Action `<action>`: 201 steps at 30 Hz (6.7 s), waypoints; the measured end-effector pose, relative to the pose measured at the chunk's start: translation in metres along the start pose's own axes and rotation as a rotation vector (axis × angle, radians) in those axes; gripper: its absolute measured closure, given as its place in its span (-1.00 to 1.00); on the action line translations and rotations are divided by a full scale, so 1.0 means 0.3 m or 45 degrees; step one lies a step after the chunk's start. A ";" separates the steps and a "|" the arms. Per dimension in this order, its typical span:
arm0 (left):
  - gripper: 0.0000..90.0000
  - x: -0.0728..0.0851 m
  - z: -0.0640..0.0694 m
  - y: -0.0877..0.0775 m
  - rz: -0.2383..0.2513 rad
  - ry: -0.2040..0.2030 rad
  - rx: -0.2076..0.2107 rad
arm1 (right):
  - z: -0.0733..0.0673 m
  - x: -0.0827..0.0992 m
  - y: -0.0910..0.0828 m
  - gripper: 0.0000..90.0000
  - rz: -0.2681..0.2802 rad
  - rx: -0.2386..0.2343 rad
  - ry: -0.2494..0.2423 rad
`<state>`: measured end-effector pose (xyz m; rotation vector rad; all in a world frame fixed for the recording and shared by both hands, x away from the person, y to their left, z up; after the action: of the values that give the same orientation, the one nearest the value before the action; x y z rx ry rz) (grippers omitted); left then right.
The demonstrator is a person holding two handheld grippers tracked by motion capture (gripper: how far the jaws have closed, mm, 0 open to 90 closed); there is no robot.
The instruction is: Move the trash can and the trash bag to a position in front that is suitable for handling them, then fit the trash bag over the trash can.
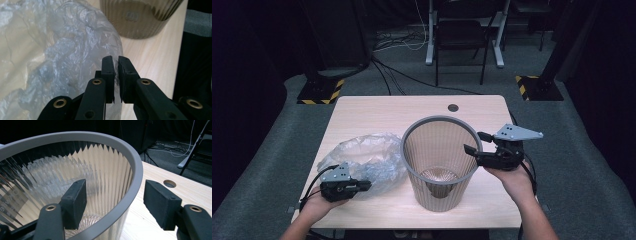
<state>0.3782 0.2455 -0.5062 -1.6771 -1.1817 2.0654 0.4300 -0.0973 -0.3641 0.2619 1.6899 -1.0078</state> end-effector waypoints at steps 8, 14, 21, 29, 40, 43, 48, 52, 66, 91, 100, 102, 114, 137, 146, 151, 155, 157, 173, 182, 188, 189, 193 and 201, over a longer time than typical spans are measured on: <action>0.85 -0.005 0.054 -0.017 0.048 0.007 0.009 | -0.007 0.001 0.006 -0.22 -0.003 -0.012 0.009; 0.85 0.010 0.094 -0.009 0.026 0.024 0.032 | -0.010 0.002 0.006 -0.23 0.002 -0.015 0.014; 0.71 0.006 0.111 -0.020 0.043 0.033 0.033 | -0.013 0.003 0.004 -0.22 0.004 -0.017 0.018; 0.21 -0.060 0.060 -0.094 0.129 -0.016 -0.063 | -0.013 0.003 0.005 -0.22 0.001 -0.018 0.015; -0.35 -0.132 -0.062 -0.147 0.198 -0.079 -0.166 | -0.014 0.003 0.006 -0.23 -0.008 -0.018 0.014; -0.40 -0.148 -0.088 -0.143 0.196 -0.080 -0.170 | -0.015 0.004 0.007 -0.24 -0.005 -0.018 0.018; -0.47 -0.160 -0.122 -0.117 0.175 -0.072 -0.154 | -0.016 0.004 0.008 -0.24 -0.006 -0.018 0.017; -0.52 -0.150 -0.150 -0.088 0.129 -0.071 -0.143 | -0.016 0.004 0.009 -0.25 -0.012 -0.022 0.016; -0.49 -0.047 -0.156 0.061 -0.110 -0.061 -0.049 | -0.019 0.004 0.018 -0.28 -0.020 -0.021 0.015; -0.55 0.084 -0.146 0.206 -0.302 -0.045 -0.017 | -0.019 0.003 0.021 -0.29 -0.018 -0.029 0.017; -0.44 0.111 -0.146 0.224 -0.378 -0.047 -0.024 | -0.019 0.003 0.022 -0.29 -0.019 -0.027 0.014; -0.37 0.115 -0.145 0.227 -0.390 -0.043 -0.024 | -0.019 0.003 0.023 -0.29 -0.017 -0.027 0.015; 0.09 0.134 -0.137 0.234 -0.442 -0.033 -0.005 | -0.019 0.002 0.022 -0.29 -0.007 -0.025 0.016; 0.59 0.028 -0.141 0.060 -0.180 0.003 0.011 | -0.007 0.003 0.020 -0.29 -0.023 -0.043 0.038; 0.57 -0.040 -0.135 -0.035 -0.069 0.022 -0.003 | 0.007 -0.003 0.003 -0.30 -0.005 -0.037 0.059; 0.57 -0.061 -0.137 -0.070 0.007 -0.007 -0.004 | 0.006 -0.008 -0.004 -0.29 0.004 -0.041 0.063; 0.57 -0.075 -0.140 -0.095 0.056 -0.029 -0.002 | 0.005 -0.011 -0.007 -0.24 0.007 -0.052 0.071; 0.57 -0.090 -0.141 -0.115 0.088 -0.037 -0.002 | 0.003 -0.013 -0.008 -0.22 0.008 -0.060 0.070; 0.58 -0.231 -0.129 -0.265 0.262 -0.048 0.027 | 0.010 -0.047 -0.042 -0.26 0.077 -0.059 0.123; 0.58 -0.326 -0.116 -0.346 0.383 -0.036 0.030 | -0.011 -0.062 -0.053 -0.14 0.087 -0.100 0.096; 0.59 -0.381 -0.091 -0.405 0.496 -0.032 0.055 | -0.030 -0.068 -0.050 -0.14 0.064 -0.115 0.052; 0.59 -0.389 -0.086 -0.413 0.517 -0.027 0.063 | -0.033 -0.069 -0.049 -0.16 0.062 -0.114 0.047; 0.59 -0.414 -0.069 -0.425 0.551 -0.021 0.100 | -0.044 -0.073 -0.044 -0.19 0.058 -0.118 0.031; 0.59 -0.482 -0.044 -0.410 0.577 -0.005 0.150 | -0.041 -0.089 -0.052 -0.25 0.074 -0.123 0.059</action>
<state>0.3992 0.2410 -0.3172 -2.0260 -0.7065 2.3327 0.4219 -0.0897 -0.3326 0.2711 1.7575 -0.8805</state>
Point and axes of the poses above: each handheld gripper's, and its own axes: y roughly forward along the jaws, x roughly out of its underside, z roughly to its right, the point moved 10 cm from there along y, roughly forward along the jaws, and after that the axes turned 6 degrees about -z, right-handed, at the moved point
